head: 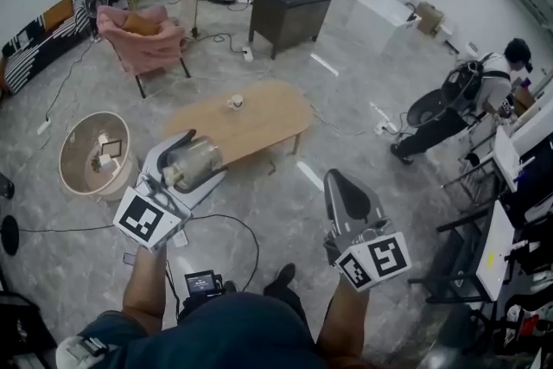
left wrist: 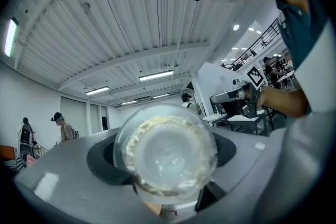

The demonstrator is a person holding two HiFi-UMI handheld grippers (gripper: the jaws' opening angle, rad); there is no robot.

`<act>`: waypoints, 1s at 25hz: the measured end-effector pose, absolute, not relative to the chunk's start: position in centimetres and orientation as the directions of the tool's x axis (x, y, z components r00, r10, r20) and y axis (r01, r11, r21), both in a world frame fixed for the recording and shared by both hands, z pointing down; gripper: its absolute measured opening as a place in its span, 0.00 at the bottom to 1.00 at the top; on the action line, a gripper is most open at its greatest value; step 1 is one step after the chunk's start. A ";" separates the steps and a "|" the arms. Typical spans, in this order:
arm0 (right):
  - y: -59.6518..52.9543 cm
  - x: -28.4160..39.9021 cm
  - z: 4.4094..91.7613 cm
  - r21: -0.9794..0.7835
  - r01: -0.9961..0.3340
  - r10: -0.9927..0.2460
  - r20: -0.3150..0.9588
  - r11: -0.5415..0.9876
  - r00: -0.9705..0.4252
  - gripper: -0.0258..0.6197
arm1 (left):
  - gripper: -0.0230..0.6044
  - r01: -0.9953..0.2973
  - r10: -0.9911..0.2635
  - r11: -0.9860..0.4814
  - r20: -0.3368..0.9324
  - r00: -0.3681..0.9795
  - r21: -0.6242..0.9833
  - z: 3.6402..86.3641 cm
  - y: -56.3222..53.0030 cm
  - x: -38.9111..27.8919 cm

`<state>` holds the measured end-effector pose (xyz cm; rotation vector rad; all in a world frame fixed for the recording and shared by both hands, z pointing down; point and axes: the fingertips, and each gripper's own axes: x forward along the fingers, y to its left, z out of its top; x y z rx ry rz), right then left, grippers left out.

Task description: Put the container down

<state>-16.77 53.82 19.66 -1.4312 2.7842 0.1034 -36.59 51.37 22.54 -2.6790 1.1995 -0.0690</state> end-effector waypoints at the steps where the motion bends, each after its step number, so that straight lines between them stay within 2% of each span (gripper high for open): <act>1: 53.1 -16.8 19.7 0.050 -0.808 -0.807 -0.039 0.587 -0.589 0.06 | 0.56 -0.737 -0.747 -0.644 -0.037 0.664 -0.205 22.5 50.8 -36.7; 7: 49.2 -14.5 20.0 0.018 -0.771 -0.769 -0.043 0.637 -0.637 0.06 | 0.56 -0.767 -0.782 -0.608 -0.014 0.623 -0.205 22.1 48.3 -34.7; 25: 37.2 0.1 19.3 -0.030 -0.673 -0.672 -0.098 0.739 -0.734 0.06 | 0.56 -0.846 -0.863 -0.490 -0.017 0.505 -0.211 20.3 39.8 -21.2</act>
